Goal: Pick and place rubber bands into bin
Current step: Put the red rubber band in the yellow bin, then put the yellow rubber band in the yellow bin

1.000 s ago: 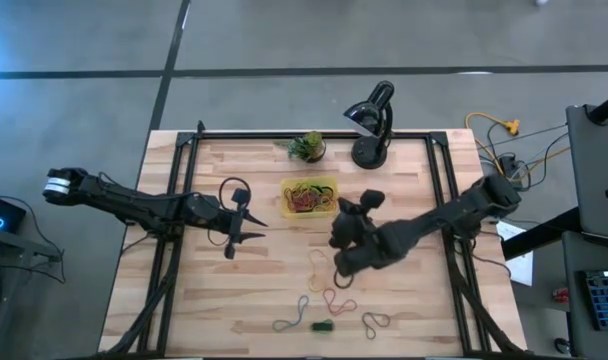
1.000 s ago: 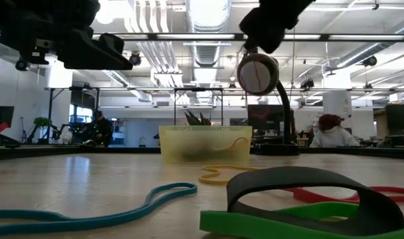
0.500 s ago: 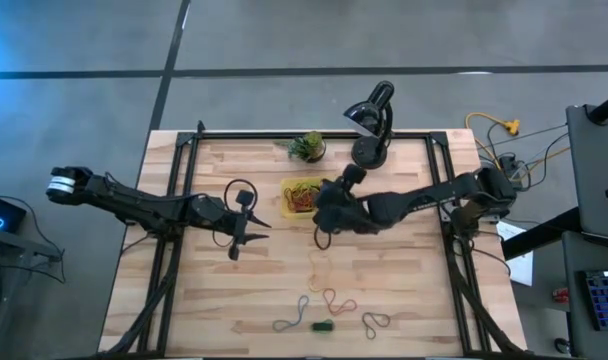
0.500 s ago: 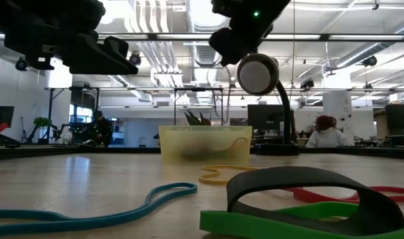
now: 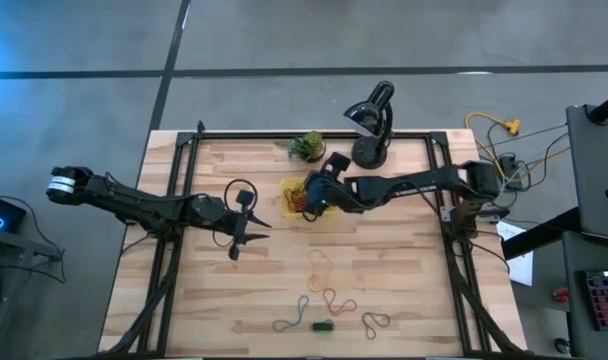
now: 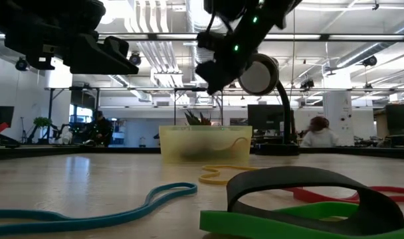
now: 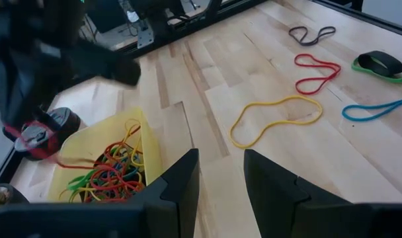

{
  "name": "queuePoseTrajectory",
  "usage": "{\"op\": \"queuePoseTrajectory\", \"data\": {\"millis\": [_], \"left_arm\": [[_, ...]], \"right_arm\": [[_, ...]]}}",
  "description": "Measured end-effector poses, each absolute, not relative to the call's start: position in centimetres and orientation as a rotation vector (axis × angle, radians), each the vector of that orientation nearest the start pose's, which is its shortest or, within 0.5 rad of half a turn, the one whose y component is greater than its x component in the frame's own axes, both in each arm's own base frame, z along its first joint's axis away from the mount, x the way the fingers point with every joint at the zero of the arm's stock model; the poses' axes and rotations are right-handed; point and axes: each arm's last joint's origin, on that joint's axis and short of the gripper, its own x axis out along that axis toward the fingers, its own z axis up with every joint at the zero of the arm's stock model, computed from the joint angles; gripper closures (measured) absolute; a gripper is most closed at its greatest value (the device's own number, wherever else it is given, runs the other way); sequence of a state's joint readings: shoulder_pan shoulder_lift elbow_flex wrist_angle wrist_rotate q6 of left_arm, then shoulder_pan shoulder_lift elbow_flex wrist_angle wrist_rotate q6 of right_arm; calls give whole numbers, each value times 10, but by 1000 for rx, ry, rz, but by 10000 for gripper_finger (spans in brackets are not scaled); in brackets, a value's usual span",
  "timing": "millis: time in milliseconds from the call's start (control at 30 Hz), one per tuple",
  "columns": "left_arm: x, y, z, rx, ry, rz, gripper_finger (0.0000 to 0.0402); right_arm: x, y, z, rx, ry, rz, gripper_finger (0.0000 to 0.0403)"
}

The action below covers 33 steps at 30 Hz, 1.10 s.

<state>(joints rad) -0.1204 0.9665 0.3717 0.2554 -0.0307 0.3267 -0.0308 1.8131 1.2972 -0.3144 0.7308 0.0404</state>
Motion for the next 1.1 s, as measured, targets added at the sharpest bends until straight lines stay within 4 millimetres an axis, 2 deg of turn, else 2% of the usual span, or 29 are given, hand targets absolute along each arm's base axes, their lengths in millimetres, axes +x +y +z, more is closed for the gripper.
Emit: {"op": "queuePoseTrajectory", "data": {"millis": [233,533,700,833,1100], "left_arm": [[196,-23,201,349,323,-144,297],[196,-23,200,345,326,-144,297],[196,-23,200,344,327,-144,297],[196,-23,199,344,328,-144,297],[196,-23,199,344,329,-144,297]], "right_arm": [[397,-56,190,-218,858,-713,394],[399,-77,182,17,857,-534,394],[399,-78,181,43,863,-475,391],[399,-78,181,33,867,-461,370],[399,-77,181,29,870,-437,294]]}}
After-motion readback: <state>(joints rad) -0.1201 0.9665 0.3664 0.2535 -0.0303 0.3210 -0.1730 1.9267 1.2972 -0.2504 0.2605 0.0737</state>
